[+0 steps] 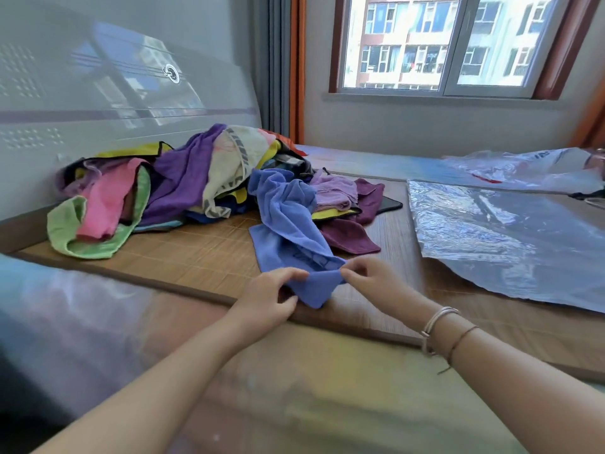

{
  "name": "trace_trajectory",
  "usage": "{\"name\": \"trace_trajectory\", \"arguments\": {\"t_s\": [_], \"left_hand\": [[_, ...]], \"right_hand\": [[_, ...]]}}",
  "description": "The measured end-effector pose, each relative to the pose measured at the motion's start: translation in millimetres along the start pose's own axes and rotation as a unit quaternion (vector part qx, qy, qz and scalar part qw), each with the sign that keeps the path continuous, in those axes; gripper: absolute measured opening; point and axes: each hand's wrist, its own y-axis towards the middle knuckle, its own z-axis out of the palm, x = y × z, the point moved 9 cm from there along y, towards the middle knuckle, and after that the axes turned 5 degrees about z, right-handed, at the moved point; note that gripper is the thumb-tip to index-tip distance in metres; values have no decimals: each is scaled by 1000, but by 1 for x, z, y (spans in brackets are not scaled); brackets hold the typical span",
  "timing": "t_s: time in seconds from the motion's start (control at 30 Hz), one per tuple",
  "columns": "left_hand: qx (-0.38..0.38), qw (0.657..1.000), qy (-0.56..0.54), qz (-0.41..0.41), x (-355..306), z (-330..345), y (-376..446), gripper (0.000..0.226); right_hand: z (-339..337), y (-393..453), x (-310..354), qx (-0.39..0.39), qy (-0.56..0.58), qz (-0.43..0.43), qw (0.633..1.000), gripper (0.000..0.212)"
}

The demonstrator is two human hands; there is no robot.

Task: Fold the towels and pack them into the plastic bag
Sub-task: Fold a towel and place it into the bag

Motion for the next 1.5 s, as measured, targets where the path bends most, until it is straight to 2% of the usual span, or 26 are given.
{"name": "trace_trajectory", "arguments": {"t_s": [0.03,0.13,0.23,0.3,0.37,0.43,0.53,0.6,0.73,0.83,0.87,0.9,0.97,1.1,1.17,1.2,1.27,1.37,1.43,1.5], "left_hand": [[-14,1000,6,6,-6,-1,1,41],[-52,998,-29,-14,-21,-1,7,34],[-62,996,-56,-39,-31,5,14,35],[-25,998,-1,-52,-32,16,18,49],[44,990,108,-82,-26,29,18,56],[84,975,183,-97,-21,36,12,43],[58,974,206,-74,-26,33,9,14],[21,978,197,-60,-35,25,13,2],[32,987,145,-57,-45,24,18,13],[80,984,150,-53,-45,35,13,13],[96,982,154,-51,-44,40,10,24],[103,981,157,-45,-42,43,8,33],[95,979,180,-27,-44,44,6,36],[76,973,219,-12,-52,40,1,6],[64,976,209,-24,-52,35,-1,6],[64,979,188,-40,-50,32,-3,6],[79,984,140,-76,-43,27,-7,3],[132,975,112,-137,-25,17,-13,9],[148,970,85,-172,-13,9,-17,9],[116,972,32,-203,-2,-1,-16,7]], "right_hand": [[-17,-9,0,-37,36,3,999,6],[-62,-36,-1,-108,135,11,985,10],[-88,-53,-2,-109,200,3,974,10],[-98,-58,-5,-104,198,7,975,8],[-111,-64,-9,-121,126,6,985,9],[-125,-68,-16,-145,35,6,989,15],[-131,-68,-41,-103,-131,57,984,18],[-124,-70,-47,-56,-248,58,966,22],[-86,-84,-26,17,-309,-35,950,38],[-59,-94,-28,65,-320,-33,945,58],[-54,-95,-31,70,-333,-27,940,64],[-52,-96,-33,67,-353,-25,933,66],[-52,-96,-32,49,-372,-36,926,59],[-50,-96,-21,91,-302,-46,948,22],[-44,-97,-17,150,-171,2,974,12],[-40,-97,-16,169,-92,33,981,17],[-43,-86,-13,123,-11,56,991,23],[-54,-57,-7,-16,-52,23,998,13],[-46,-33,-6,-36,-55,24,998,10],[-33,-6,-8,-35,-59,31,997,22]]}}
